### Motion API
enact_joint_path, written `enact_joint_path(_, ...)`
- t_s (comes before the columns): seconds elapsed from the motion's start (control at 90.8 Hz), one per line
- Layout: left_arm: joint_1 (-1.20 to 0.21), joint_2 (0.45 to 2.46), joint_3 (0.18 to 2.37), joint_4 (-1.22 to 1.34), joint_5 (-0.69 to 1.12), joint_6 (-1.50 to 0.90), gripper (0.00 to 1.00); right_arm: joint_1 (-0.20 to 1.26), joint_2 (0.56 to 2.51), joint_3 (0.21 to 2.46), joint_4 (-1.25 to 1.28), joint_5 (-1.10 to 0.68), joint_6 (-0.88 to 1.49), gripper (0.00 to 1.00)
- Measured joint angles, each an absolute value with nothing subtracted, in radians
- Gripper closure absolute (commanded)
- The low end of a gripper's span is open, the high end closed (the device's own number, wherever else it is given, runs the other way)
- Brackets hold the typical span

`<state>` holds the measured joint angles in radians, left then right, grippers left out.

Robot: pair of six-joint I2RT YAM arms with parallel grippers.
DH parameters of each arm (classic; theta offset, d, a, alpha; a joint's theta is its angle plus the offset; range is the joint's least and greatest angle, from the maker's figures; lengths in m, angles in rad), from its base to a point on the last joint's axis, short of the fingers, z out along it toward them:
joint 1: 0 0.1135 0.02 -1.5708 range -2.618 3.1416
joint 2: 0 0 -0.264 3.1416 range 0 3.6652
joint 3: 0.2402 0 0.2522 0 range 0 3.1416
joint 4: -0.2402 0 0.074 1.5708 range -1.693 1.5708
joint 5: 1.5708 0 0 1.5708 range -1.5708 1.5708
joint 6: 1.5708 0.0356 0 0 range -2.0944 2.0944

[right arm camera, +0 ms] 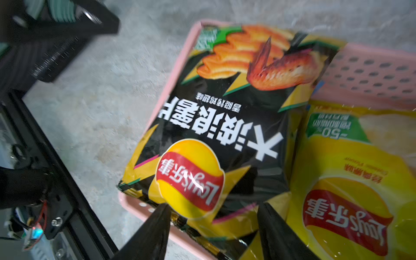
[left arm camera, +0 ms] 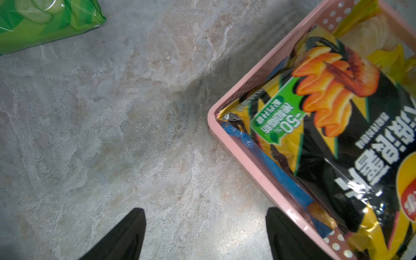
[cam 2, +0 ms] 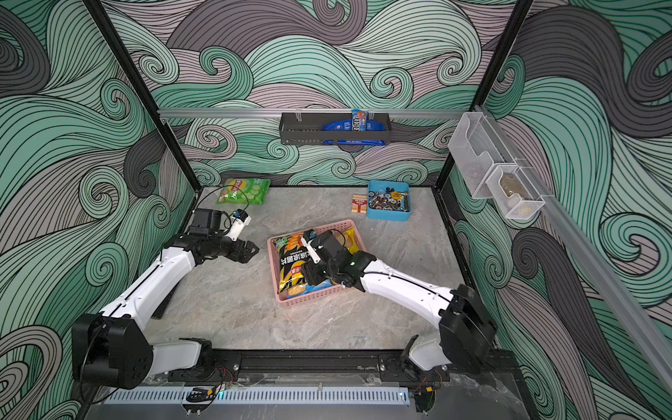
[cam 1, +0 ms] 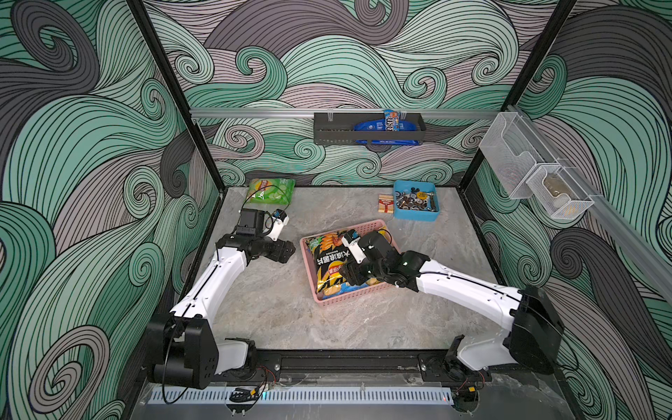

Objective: Put the potato chips into the basket
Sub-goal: Place the potato chip in the basket.

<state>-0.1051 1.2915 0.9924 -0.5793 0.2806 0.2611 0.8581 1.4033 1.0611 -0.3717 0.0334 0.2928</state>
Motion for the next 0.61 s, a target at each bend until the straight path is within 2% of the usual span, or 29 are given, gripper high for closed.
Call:
enact_joint_path(0.198, -0.105, 1.271, 0.992, -0.551, 0.278, 0.262, 0.14, 0.837, 1.406, 1.176, -0.354, 0.016, 0.293, 0.34)
enact_joint_path(0.605, -0.101, 1.267, 0.999, -0.436, 0.128, 0.231, 0.14, 0.799, 1.692, 1.254, -0.352, 0.013, 0.25, 0.33)
